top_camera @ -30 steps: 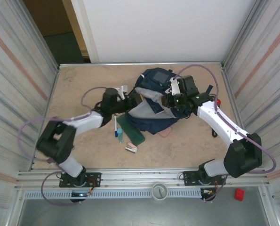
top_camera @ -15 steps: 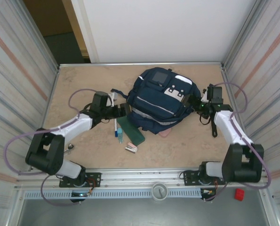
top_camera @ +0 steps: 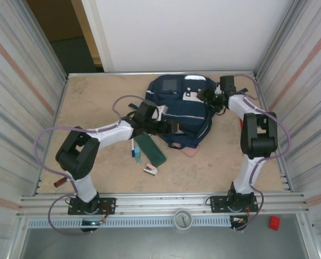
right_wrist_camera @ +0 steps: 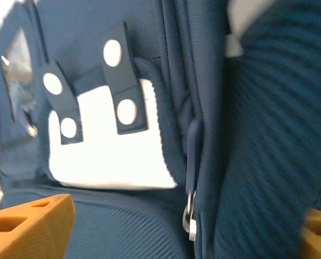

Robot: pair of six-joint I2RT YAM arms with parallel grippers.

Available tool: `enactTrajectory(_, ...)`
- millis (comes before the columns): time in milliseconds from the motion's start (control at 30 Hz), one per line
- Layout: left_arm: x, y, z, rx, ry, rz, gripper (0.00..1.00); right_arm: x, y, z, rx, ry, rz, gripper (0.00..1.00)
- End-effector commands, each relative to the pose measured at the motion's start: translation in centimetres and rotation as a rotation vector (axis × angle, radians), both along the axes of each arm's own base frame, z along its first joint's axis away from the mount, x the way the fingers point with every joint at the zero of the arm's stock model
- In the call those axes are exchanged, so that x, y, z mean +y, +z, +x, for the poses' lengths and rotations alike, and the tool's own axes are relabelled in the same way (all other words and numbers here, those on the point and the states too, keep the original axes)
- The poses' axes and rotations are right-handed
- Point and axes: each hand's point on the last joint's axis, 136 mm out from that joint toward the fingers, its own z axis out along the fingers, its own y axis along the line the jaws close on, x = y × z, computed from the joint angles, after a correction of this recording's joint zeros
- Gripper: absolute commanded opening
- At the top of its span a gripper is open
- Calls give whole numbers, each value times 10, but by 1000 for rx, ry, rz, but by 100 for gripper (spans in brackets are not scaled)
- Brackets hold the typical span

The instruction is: Pack the student bag

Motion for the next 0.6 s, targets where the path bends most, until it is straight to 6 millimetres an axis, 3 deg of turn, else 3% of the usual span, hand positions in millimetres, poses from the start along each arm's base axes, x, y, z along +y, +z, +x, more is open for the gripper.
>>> enactTrajectory(0, -86, 58, -60, -31, -337, -219, 76, 87, 27, -4, -33, 313, 127, 84)
enactTrajectory(67, -101, 64, -76, -45, -417, -215, 76, 83, 30, 3, -21, 326, 60, 87)
enactTrajectory(133, -100, 67, -85, -82, -458, -192, 76, 61, 33, 11, -18, 275, -53, 91)
enactTrajectory(233, -79, 72, -90, -171, -482, -126, 78, 18, 45, 13, -12, 176, -198, 95)
enactTrajectory(300, -55, 72, -86, -231, -462, -72, 79, 2, 52, 5, -15, 144, -216, 97)
enactTrajectory(400, -4, 73, -69, -322, -347, 0, 80, -2, 55, -22, -31, 125, -185, 97)
enactTrajectory(433, 19, 71, -54, -350, -255, 29, 81, 0, 51, -37, -28, 123, -163, 97)
enactTrajectory(567, 132, 52, 11, -291, 189, 131, 83, 0, 35, -103, -23, 83, -155, 99)
